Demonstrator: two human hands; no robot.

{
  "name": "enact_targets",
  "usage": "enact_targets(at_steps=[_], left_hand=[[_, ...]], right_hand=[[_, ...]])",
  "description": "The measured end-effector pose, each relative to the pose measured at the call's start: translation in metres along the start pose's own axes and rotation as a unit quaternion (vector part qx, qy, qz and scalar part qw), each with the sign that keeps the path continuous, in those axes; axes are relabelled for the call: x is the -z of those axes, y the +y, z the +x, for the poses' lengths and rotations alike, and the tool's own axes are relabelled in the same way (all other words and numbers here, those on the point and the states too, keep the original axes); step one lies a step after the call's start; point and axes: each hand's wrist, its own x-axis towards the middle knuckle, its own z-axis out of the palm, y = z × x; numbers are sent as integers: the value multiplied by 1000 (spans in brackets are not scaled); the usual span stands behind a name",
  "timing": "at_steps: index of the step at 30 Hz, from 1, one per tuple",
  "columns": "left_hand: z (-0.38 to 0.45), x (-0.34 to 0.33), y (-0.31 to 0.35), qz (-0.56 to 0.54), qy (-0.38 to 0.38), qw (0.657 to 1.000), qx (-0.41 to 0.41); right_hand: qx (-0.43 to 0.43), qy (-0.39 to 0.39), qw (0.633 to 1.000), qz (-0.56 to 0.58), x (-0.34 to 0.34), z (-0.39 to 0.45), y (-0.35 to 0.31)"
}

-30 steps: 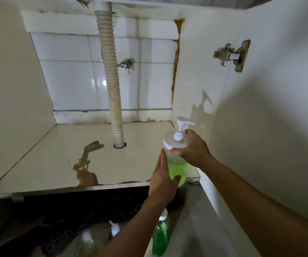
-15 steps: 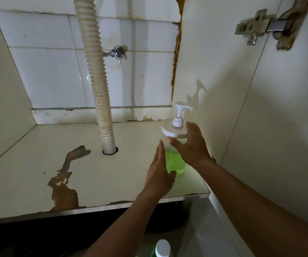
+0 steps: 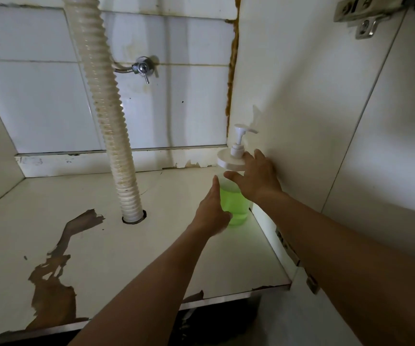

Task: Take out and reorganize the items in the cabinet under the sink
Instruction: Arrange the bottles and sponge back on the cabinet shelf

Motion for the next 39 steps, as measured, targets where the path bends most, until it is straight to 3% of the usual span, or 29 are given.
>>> enact_targets(at_steps=[6,13,17,22,24,26,28,30,32,34,36,39], left_hand=[[6,5,0,1,-35,999,37],[-23,35,12,139,-96,985,30],[-53,57,4,167,-77,983,-10],[-106,62,-24,132,-26,991,-24],[-131,59,-31,110,-16,994,-21],[-157,57,-37,111,-21,993,-22],[-183,54,-44,116,-37,992,-16],[-207,51,-52,115,-74,991,1],[-226,43,-66,128,-139,982,17],[-241,34,-81,171,-213,962,27],[-254,26,-93,178,-259,948,43],[-271,13,-107,203,-273,939,54]], right_hand=[[8,42,997,-71,-2,-1,-4],[-56,-29,988,-138,9,-4,-22],[-90,-19,993,-76,16,-35,-29],[-17,42,995,88,25,-119,-27],[22,31,991,128,29,-152,-25],[43,-39,991,117,31,-180,-15],[36,-178,979,96,31,-203,-1],[-11,-346,931,115,30,-222,14],[-18,-461,886,42,25,-236,26],[-14,-507,861,-42,18,-248,30],[-20,-528,848,-44,12,-257,27],[7,-523,852,-37,3,-264,20]])
